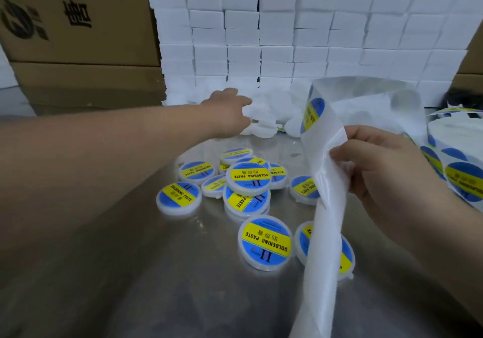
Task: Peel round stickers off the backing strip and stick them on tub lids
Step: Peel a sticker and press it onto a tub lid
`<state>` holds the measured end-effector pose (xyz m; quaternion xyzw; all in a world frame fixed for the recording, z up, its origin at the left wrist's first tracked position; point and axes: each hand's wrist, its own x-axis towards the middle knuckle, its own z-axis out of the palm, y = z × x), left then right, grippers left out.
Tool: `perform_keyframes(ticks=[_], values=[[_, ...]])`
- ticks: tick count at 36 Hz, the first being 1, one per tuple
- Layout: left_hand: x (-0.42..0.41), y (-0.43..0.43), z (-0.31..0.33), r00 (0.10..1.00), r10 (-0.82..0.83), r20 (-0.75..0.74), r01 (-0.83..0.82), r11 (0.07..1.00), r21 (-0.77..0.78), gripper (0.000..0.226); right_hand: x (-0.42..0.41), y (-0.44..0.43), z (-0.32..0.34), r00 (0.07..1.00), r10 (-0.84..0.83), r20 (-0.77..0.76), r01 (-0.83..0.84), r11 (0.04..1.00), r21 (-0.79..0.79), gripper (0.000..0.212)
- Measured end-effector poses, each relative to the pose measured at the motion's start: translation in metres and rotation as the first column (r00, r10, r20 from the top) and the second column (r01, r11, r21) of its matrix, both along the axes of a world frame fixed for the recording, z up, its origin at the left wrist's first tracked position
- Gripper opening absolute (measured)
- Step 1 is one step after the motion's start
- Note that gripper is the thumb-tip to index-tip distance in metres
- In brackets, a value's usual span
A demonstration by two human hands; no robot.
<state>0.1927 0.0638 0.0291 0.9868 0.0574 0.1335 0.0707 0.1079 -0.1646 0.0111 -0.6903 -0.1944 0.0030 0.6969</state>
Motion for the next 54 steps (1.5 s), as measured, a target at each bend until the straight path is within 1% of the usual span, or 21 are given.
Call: perform_keyframes(ticks=[2, 5, 8, 9, 13, 17, 19, 22, 24, 26, 28, 31, 33, 40, 45, 47, 49, 50, 52, 53, 54], values=[[0.019, 0.01, -0.006, 0.995, 0.062, -0.075, -0.055, 0.995, 0.085, 0.061, 0.0, 0.0, -0.001, 1.0, -0.003, 0.011, 0.003, 1.0, -0.008, 0.024], [0.038, 0.015, -0.015, 0.984, 0.092, -0.155, -0.081, 0.994, 0.073, 0.068, -0.001, 0.0, -0.002, 1.0, 0.014, 0.025, -0.013, 1.0, -0.018, 0.022], [0.044, 0.006, -0.024, 0.967, 0.06, -0.246, -0.022, 0.988, 0.154, 0.057, -0.001, 0.0, -0.001, 0.999, 0.024, 0.026, -0.024, 1.0, -0.017, 0.026], [0.044, 0.004, -0.025, 0.972, 0.051, -0.227, -0.01, 0.984, 0.178, 0.052, -0.002, 0.0, -0.001, 0.999, 0.024, 0.025, -0.024, 1.0, -0.018, 0.028], [0.047, 0.005, -0.025, 0.998, 0.041, -0.036, -0.031, 0.97, 0.242, 0.028, -0.001, 0.0, -0.001, 1.0, 0.016, 0.025, -0.015, 1.0, -0.02, 0.024], [0.048, 0.004, -0.026, 0.999, 0.033, -0.017, -0.026, 0.952, 0.306, 0.024, -0.001, 0.0, -0.001, 0.999, 0.021, 0.047, -0.018, 0.998, -0.052, 0.013], [0.051, 0.004, -0.028, 0.999, 0.021, 0.04, -0.03, 0.969, 0.245, 0.029, -0.002, 0.0, -0.001, 0.998, 0.031, 0.057, -0.027, 0.997, -0.067, 0.016], [0.053, 0.003, -0.032, 0.987, 0.076, 0.143, -0.097, 0.985, 0.141, 0.052, -0.001, 0.0, -0.001, 0.998, 0.02, 0.058, -0.016, 0.998, -0.059, 0.02], [0.055, 0.003, -0.036, 0.988, 0.139, 0.062, -0.147, 0.979, 0.145, 0.061, -0.001, 0.001, -0.001, 0.999, 0.012, 0.052, -0.01, 0.998, -0.054, 0.022], [0.057, 0.004, -0.037, 0.983, 0.16, -0.091, -0.147, 0.979, 0.14, 0.056, -0.001, 0.002, -0.002, 0.998, 0.015, 0.054, -0.012, 0.998, -0.058, 0.023], [0.06, 0.005, -0.037, 0.985, 0.117, -0.127, -0.1, 0.986, 0.137, 0.047, -0.001, 0.002, -0.002, 0.998, 0.018, 0.057, -0.014, 0.998, -0.06, 0.025], [0.061, 0.006, -0.033, 0.996, 0.094, 0.007, -0.094, 0.984, 0.148, 0.028, -0.001, 0.002, -0.002, 0.998, 0.027, 0.051, -0.024, 0.998, -0.061, 0.027], [0.058, 0.005, -0.03, 0.994, 0.102, 0.043, -0.106, 0.988, 0.113, 0.022, -0.001, 0.002, -0.002, 0.999, 0.028, 0.045, -0.025, 0.998, -0.06, 0.027], [0.055, -0.001, -0.024, 0.982, 0.171, 0.084, -0.169, 0.985, -0.026, 0.026, -0.002, 0.001, -0.002, 0.998, 0.033, 0.047, -0.029, 0.997, -0.074, 0.026], [0.049, -0.001, -0.008, 0.954, 0.242, 0.174, -0.187, 0.941, -0.283, 0.03, -0.001, 0.002, -0.002, 0.999, 0.025, 0.024, -0.024, 0.998, -0.057, 0.022], [0.044, -0.004, 0.002, 0.94, 0.236, 0.247, -0.111, 0.895, -0.432, 0.018, -0.002, 0.001, -0.002, 1.0, 0.026, 0.006, -0.026, 0.999, -0.038, 0.021], [0.031, -0.014, 0.015, 0.907, 0.285, 0.31, -0.024, 0.771, -0.637, 0.023, -0.002, 0.001, 0.0, 0.999, 0.037, -0.017, -0.037, 0.999, -0.018, 0.022], [0.023, -0.022, 0.022, 0.889, 0.319, 0.328, 0.038, 0.664, -0.747, 0.026, -0.003, 0.001, 0.001, 0.998, 0.049, -0.033, -0.049, 0.999, -0.005, 0.024], [0.004, -0.04, 0.034, 0.88, 0.357, 0.312, 0.175, 0.368, -0.913, 0.021, -0.005, 0.002, 0.002, 0.994, 0.081, -0.074, -0.078, 0.996, 0.035, 0.026], [-0.01, -0.049, 0.039, 0.895, 0.34, 0.287, 0.22, 0.224, -0.949, 0.019, -0.006, 0.002, 0.003, 0.991, 0.097, -0.097, -0.091, 0.994, 0.061, 0.027], [-0.024, -0.058, 0.043, 0.911, 0.305, 0.278, 0.251, 0.125, -0.96, 0.018, -0.007, 0.002, 0.004, 0.986, 0.113, -0.12, -0.103, 0.991, 0.089, 0.027]])
